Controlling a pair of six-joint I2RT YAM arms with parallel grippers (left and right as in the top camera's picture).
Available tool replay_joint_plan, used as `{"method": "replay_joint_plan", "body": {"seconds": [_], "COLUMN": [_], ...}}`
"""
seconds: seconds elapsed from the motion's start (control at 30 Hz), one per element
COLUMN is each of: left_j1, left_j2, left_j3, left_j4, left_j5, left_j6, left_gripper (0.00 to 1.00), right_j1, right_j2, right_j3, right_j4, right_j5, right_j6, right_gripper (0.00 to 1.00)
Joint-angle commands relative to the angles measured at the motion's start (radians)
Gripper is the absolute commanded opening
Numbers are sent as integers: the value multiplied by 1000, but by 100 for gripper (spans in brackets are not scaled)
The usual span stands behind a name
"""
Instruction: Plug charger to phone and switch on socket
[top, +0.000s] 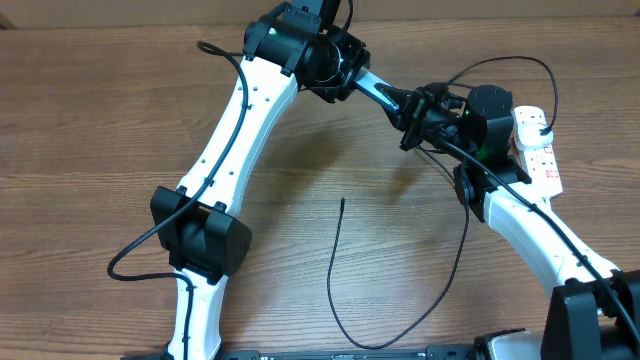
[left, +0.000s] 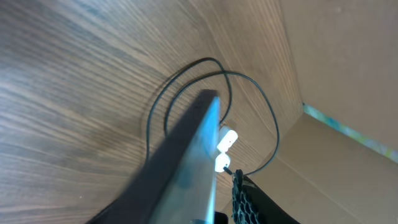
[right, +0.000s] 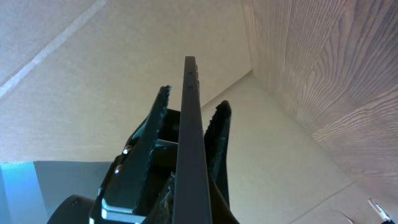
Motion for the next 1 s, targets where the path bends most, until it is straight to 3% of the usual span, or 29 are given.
{"method": "replay_joint_plan", "body": {"seconds": [0.0, 0.3, 0.57, 0.97], "left_j1": [-2, -2, -2, -2], "left_j2": [-11, -11, -11, -11], "left_j3": [-5, -5, -5, -5], "left_j4": [24, 49, 79, 118], "left_j5": [21, 53, 57, 80], "left_j6": [52, 108, 149, 156], "left_gripper": [40, 44, 38, 38], "right_j1": [5, 4, 4, 3], "right_j2": [-6, -6, -6, -6], "right_j3": [22, 22, 22, 22], "right_j4": [21, 25, 33, 96], "right_j5": [8, 46, 66, 95], "right_j6": [138, 138, 138, 138], "right_gripper": [4, 4, 4, 4]}}
